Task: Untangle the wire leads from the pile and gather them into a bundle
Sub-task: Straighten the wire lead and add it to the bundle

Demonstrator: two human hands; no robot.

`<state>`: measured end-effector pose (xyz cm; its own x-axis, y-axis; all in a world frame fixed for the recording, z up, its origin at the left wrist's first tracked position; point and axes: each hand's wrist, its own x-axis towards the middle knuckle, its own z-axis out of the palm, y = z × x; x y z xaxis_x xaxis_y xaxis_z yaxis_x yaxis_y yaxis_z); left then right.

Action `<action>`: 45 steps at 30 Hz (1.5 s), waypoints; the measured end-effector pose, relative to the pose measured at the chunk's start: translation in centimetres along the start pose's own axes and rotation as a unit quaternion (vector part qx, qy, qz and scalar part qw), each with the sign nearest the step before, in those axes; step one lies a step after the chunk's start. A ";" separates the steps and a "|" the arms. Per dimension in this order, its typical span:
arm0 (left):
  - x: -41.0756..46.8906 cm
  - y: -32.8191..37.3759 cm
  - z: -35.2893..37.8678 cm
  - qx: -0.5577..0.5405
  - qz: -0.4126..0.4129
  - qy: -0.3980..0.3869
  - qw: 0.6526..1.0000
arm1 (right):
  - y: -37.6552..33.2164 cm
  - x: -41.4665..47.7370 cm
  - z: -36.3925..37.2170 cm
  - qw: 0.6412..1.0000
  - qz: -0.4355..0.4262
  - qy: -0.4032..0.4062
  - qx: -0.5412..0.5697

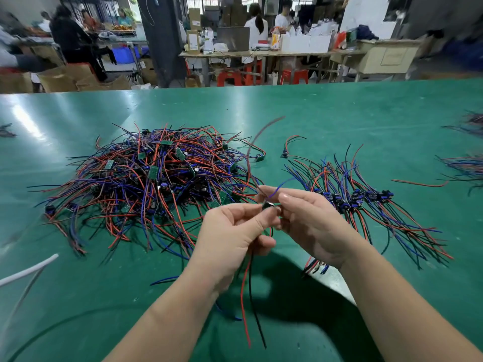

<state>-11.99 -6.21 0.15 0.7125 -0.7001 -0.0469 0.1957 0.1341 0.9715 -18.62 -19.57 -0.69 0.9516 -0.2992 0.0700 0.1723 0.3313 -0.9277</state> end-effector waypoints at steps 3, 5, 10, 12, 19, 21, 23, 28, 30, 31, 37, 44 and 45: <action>0.1 -0.9 0.0 0.092 -0.001 0.006 0.996 | 0.4 0.1 0.1 0.985 0.002 0.047 -0.165; 0.1 -1.4 -0.2 0.162 0.003 0.008 0.987 | 0.6 0.0 0.1 0.958 0.003 0.045 -0.283; 0.3 -1.5 -0.4 0.163 -0.028 -0.032 0.986 | 0.0 -0.1 -0.5 0.956 0.002 0.029 -0.293; 0.2 -1.2 -0.3 0.113 -0.044 -0.056 0.991 | -0.5 -0.1 -1.0 0.971 -0.005 0.030 -0.238; 0.0 -0.5 -0.4 0.047 -0.089 -0.122 0.987 | -0.8 0.0 -1.5 0.993 -0.015 0.064 -0.098; 0.0 -0.6 -0.5 0.064 -0.096 -0.128 0.985 | -0.7 0.3 -1.7 0.989 -0.015 0.120 -0.088; -0.1 -0.7 -0.5 0.079 -0.104 -0.146 0.981 | -1.0 0.7 -2.3 0.978 -0.023 0.191 -0.082; -0.1 -1.4 -0.1 0.097 -0.118 -0.156 0.976 | -1.4 1.1 -3.7 0.956 -0.067 0.278 -0.067; 0.0 -1.4 -0.2 0.112 -0.119 -0.148 0.976 | -1.4 1.0 -3.7 0.957 -0.079 0.278 -0.032; 0.0 -1.4 -0.3 0.122 -0.118 -0.144 0.975 | -1.5 1.0 -3.8 0.955 -0.081 0.287 -0.008; 0.3 -1.6 -1.0 0.251 -0.074 -0.091 0.961 | -2.6 0.3 -4.8 0.941 0.023 0.337 0.009; 0.6 -2.0 -1.3 0.388 -0.019 -0.080 0.918 | -2.5 1.0 -4.6 0.930 0.072 0.358 0.029; 0.5 -2.0 -1.2 0.405 -0.018 -0.083 0.911 | -2.4 1.0 -4.6 0.932 0.078 0.354 0.025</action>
<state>-11.24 -6.01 -2.13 0.5913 -0.7988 -0.1107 -0.3917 -0.4046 0.8264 -19.23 -24.82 -0.08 0.5624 -0.7532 -0.3411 0.0743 0.4569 -0.8864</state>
